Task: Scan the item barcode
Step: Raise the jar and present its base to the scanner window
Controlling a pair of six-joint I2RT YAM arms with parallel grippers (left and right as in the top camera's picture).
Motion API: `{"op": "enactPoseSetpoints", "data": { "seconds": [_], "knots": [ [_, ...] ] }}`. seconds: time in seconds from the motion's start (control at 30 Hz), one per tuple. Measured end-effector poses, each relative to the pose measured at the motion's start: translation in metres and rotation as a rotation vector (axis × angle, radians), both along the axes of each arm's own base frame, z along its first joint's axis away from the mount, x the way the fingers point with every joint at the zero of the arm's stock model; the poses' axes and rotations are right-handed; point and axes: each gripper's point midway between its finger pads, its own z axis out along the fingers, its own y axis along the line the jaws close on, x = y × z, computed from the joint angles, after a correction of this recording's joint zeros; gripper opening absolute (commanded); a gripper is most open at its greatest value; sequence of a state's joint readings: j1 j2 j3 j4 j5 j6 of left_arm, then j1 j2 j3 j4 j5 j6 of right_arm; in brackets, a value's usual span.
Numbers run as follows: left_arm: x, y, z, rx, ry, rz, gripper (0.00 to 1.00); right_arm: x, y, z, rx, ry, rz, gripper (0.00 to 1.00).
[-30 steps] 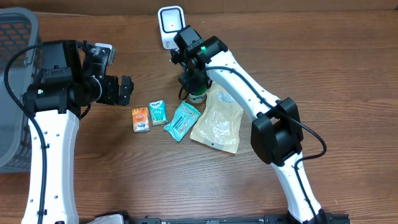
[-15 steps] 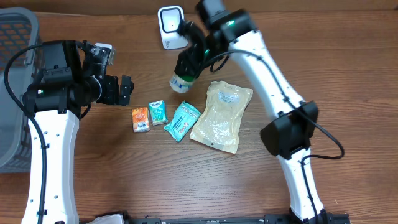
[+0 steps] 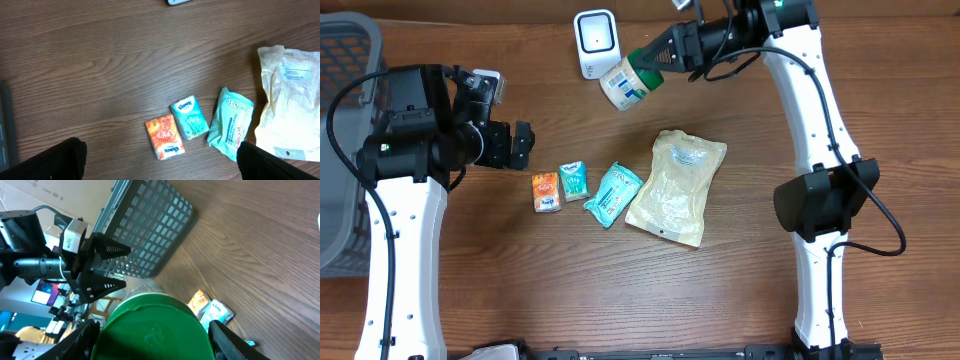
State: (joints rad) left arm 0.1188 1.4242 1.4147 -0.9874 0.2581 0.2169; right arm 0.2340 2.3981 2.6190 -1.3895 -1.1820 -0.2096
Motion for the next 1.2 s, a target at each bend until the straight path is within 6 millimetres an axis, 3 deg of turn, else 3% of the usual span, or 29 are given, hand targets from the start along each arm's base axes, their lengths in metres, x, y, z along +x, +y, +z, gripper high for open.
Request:
{"op": "enactPoseSetpoints", "data": {
  "seconds": [0.13,0.33,0.53,0.7,0.87,1.03,1.2],
  "knots": [
    [0.000,0.000,0.000,0.000,0.000,0.000,0.99,0.003,0.007,-0.008,-0.056,-0.039,-0.010,0.31],
    [0.000,0.000,0.000,0.000,0.000,0.000,1.00,0.014,0.033,-0.039,-0.282,-0.185,-0.064,0.29],
    [0.000,0.000,0.000,0.000,0.000,0.000,1.00,0.045,0.063,-0.055,-0.526,-0.493,-0.174,0.28],
    [0.000,0.000,0.000,0.000,0.000,0.000,1.00,0.073,0.079,-0.056,-0.621,-0.802,-0.168,0.30],
    [0.000,0.000,0.000,0.000,0.000,0.000,0.99,0.110,0.083,-0.051,-0.649,-1.058,-0.207,0.29],
    [0.000,0.000,0.000,0.000,0.000,0.000,1.00,0.138,0.085,-0.033,-0.621,-1.229,-0.309,0.29],
    [0.000,0.000,0.000,0.000,0.000,0.000,1.00,0.154,0.089,-0.018,-0.589,-1.389,-0.377,0.28]
  ]
}}
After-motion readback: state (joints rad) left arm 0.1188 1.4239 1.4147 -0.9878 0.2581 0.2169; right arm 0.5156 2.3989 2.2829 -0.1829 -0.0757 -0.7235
